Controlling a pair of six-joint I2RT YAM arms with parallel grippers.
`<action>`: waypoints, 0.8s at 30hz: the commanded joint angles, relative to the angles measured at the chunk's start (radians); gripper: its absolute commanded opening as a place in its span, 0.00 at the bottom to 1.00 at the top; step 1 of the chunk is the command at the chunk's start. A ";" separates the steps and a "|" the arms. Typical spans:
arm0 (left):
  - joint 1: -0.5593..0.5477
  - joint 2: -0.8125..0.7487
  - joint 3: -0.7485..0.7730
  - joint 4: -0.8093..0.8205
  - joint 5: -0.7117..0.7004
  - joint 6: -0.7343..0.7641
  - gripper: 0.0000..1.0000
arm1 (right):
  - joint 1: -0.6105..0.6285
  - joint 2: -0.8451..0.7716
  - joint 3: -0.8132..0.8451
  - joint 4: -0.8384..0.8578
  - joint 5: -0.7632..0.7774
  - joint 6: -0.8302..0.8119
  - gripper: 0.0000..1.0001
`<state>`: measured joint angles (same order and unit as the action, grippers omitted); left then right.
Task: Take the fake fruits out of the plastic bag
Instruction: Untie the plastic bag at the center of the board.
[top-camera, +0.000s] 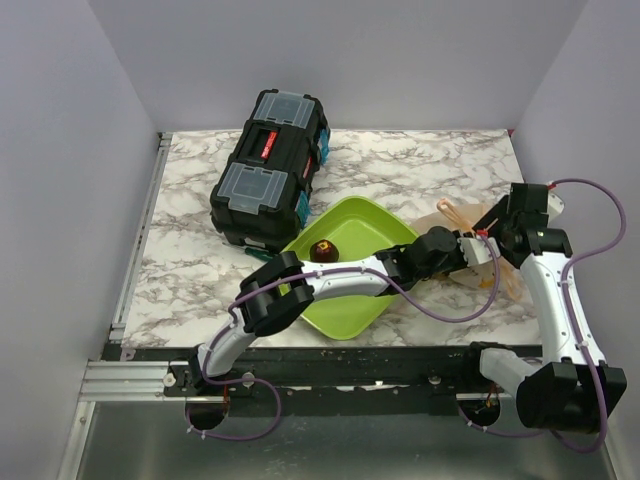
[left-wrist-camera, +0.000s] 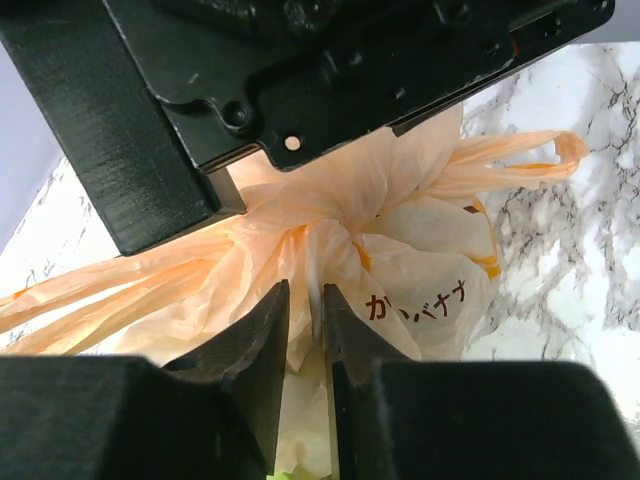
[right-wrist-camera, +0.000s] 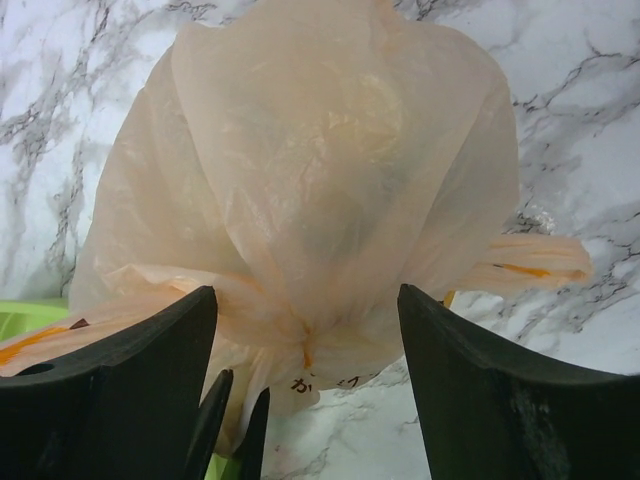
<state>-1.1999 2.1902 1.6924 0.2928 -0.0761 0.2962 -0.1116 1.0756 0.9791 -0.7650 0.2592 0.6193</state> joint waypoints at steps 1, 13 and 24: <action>-0.009 0.011 0.010 -0.032 -0.016 0.013 0.05 | -0.004 0.009 -0.020 -0.008 -0.043 -0.004 0.75; -0.007 -0.050 -0.095 0.048 -0.031 0.003 0.00 | -0.004 -0.014 -0.064 0.040 -0.044 -0.012 0.50; 0.000 -0.080 -0.108 0.063 -0.037 -0.006 0.00 | -0.005 0.004 -0.128 0.105 -0.145 0.021 0.41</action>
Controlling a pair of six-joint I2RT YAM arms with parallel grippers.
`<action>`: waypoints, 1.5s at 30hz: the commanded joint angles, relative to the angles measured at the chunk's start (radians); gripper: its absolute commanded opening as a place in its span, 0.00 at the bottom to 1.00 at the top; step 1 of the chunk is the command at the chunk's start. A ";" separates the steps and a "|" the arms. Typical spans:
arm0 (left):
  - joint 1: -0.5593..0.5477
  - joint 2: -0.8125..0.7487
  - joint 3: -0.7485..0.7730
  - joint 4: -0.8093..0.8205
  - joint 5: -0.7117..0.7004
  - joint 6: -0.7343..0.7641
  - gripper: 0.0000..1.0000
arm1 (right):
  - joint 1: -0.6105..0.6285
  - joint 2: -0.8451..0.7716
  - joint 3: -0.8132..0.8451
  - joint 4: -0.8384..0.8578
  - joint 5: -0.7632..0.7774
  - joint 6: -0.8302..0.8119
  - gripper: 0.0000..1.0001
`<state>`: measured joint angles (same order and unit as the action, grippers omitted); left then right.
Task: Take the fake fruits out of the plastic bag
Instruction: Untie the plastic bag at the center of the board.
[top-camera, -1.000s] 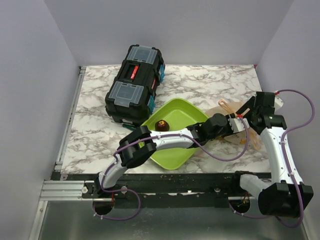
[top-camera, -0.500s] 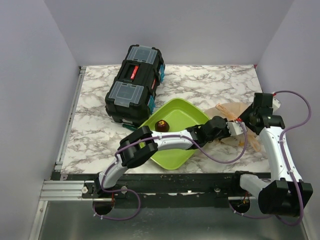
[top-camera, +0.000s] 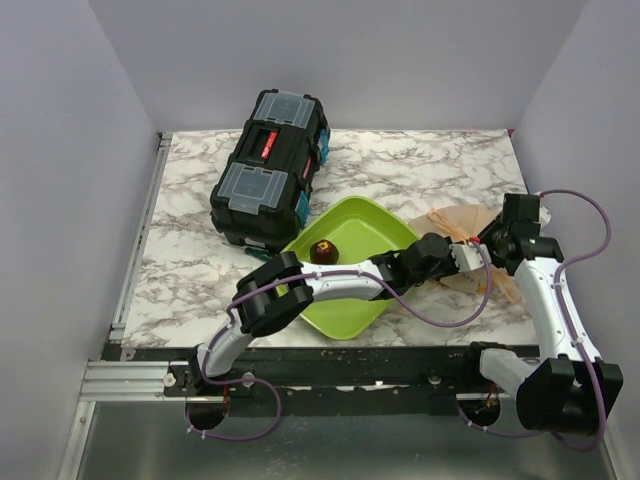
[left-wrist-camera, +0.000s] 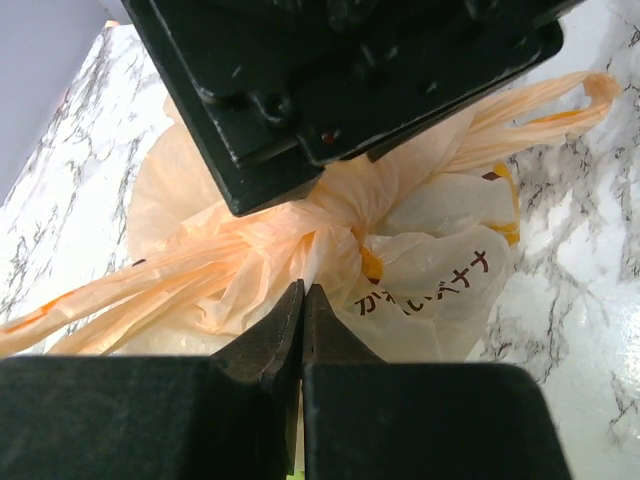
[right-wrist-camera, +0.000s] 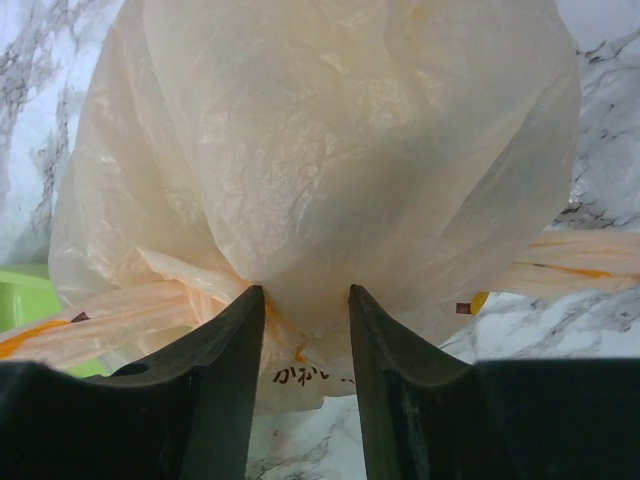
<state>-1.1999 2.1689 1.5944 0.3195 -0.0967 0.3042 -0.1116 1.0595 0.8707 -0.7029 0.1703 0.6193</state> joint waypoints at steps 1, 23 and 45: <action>0.000 -0.060 -0.010 0.035 -0.013 -0.016 0.00 | -0.004 0.025 -0.017 0.049 -0.057 0.022 0.34; -0.001 -0.154 -0.161 -0.009 0.042 -0.145 0.00 | -0.003 -0.049 0.048 0.131 0.182 0.120 0.01; 0.000 -0.290 -0.321 -0.113 0.190 -0.298 0.00 | -0.004 0.301 0.272 0.301 0.023 -0.122 0.01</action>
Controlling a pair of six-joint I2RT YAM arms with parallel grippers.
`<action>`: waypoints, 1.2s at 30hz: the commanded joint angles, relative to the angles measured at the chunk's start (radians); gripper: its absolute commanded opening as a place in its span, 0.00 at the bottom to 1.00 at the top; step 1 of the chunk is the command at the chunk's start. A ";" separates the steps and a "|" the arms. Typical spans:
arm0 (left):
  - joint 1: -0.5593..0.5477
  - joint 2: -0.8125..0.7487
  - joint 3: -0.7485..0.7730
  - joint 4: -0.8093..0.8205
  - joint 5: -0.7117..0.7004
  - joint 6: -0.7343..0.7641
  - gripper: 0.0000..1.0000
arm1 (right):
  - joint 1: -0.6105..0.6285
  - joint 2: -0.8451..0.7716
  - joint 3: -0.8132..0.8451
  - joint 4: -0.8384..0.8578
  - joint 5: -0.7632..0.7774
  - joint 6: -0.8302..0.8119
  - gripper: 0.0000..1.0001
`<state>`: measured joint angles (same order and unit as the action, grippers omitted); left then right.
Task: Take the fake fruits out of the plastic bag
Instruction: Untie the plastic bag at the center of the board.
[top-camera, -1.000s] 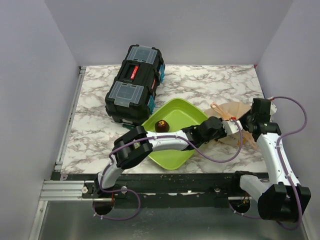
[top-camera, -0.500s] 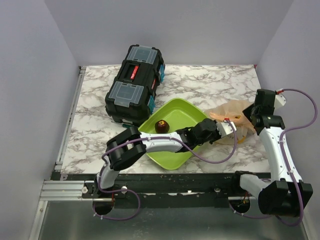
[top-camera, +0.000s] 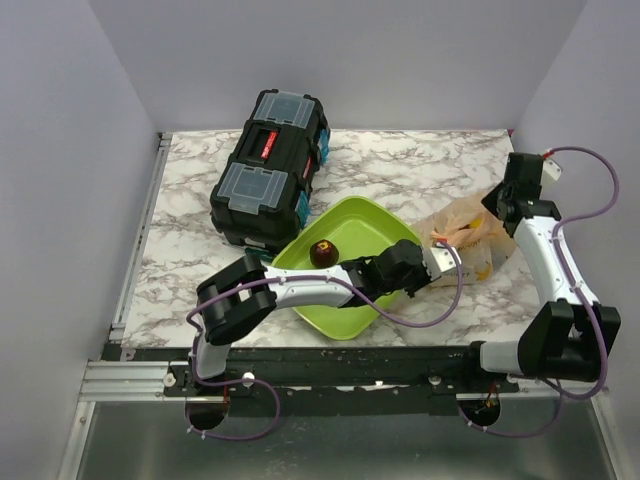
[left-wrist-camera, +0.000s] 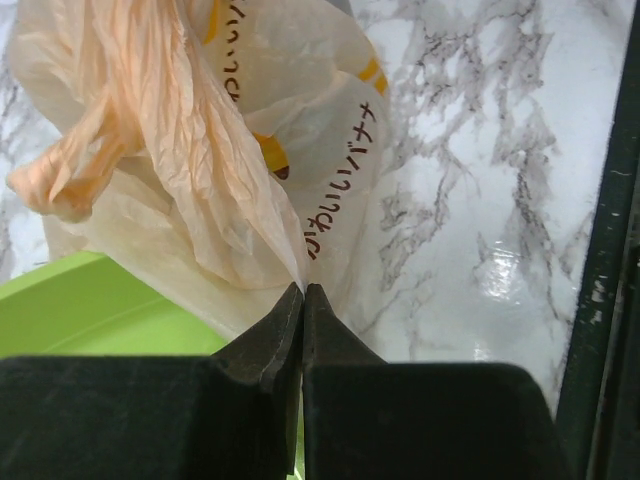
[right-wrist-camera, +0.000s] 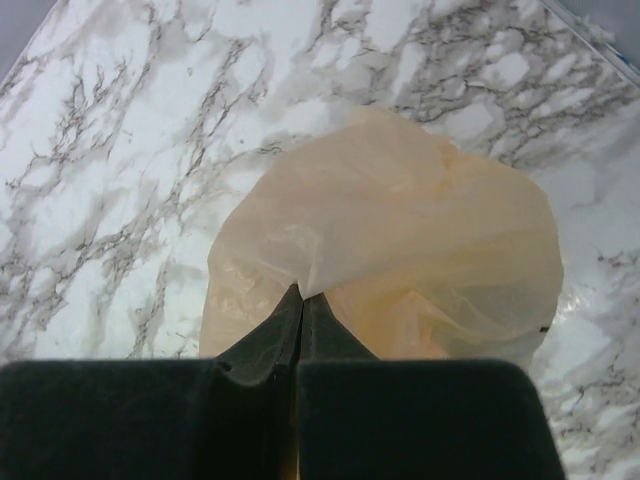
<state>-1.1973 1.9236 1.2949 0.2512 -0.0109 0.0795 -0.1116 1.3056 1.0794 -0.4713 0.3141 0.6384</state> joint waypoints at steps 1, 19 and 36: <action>-0.002 -0.045 -0.019 -0.051 0.121 -0.074 0.00 | -0.004 0.070 0.083 0.050 -0.165 -0.150 0.01; 0.014 -0.057 -0.015 -0.031 0.169 -0.133 0.00 | -0.004 -0.231 -0.008 -0.234 -0.274 -0.123 0.60; 0.034 -0.047 0.009 -0.028 0.210 -0.144 0.00 | -0.004 -0.516 -0.281 -0.248 -0.047 0.109 0.49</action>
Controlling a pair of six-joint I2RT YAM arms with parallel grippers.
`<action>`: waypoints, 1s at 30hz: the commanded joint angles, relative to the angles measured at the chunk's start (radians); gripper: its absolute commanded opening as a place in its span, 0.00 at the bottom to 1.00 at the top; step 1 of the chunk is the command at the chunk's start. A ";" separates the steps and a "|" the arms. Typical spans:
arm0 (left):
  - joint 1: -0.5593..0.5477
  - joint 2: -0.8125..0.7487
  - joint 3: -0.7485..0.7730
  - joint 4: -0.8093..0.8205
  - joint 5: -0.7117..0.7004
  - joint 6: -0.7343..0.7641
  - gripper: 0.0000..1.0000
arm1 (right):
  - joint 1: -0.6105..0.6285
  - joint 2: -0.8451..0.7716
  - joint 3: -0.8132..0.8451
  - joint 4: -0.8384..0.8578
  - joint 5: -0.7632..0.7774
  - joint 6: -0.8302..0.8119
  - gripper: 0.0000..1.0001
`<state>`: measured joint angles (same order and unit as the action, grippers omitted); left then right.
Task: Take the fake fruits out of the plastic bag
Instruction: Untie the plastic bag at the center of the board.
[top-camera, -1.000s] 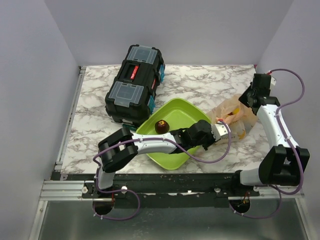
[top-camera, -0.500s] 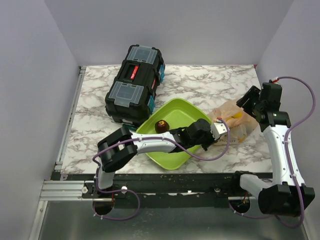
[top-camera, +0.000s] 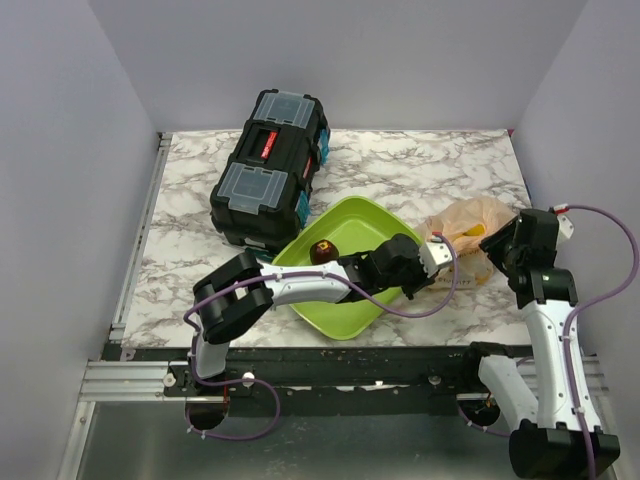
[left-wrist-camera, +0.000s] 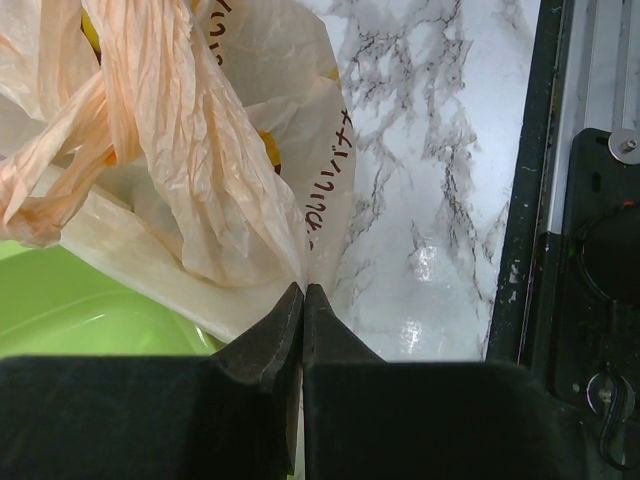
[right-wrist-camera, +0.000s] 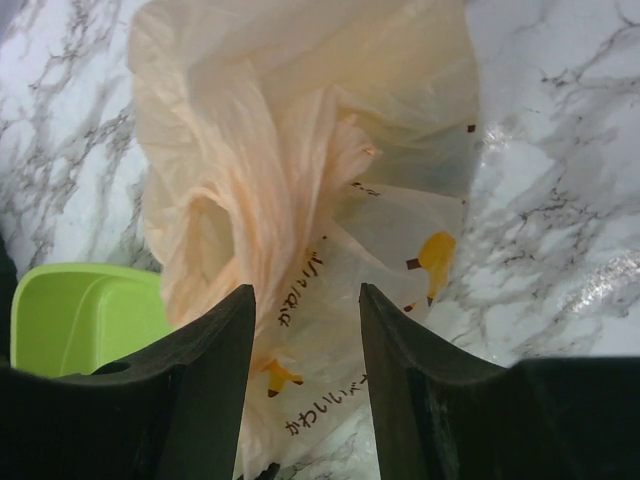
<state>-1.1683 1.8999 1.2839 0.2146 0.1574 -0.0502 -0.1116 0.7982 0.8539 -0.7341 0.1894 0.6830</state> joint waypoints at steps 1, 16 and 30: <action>0.006 -0.022 0.022 0.009 0.048 -0.020 0.00 | -0.005 0.002 -0.064 0.033 0.064 0.063 0.48; 0.007 -0.018 0.022 -0.003 0.082 -0.050 0.00 | -0.004 0.014 -0.034 0.135 -0.014 0.066 0.52; 0.006 -0.026 0.064 -0.074 0.090 -0.050 0.00 | -0.004 0.076 -0.098 0.193 0.048 0.076 0.32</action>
<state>-1.1641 1.8999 1.3006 0.1875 0.2020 -0.0921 -0.1116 0.8757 0.7879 -0.5816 0.1997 0.7444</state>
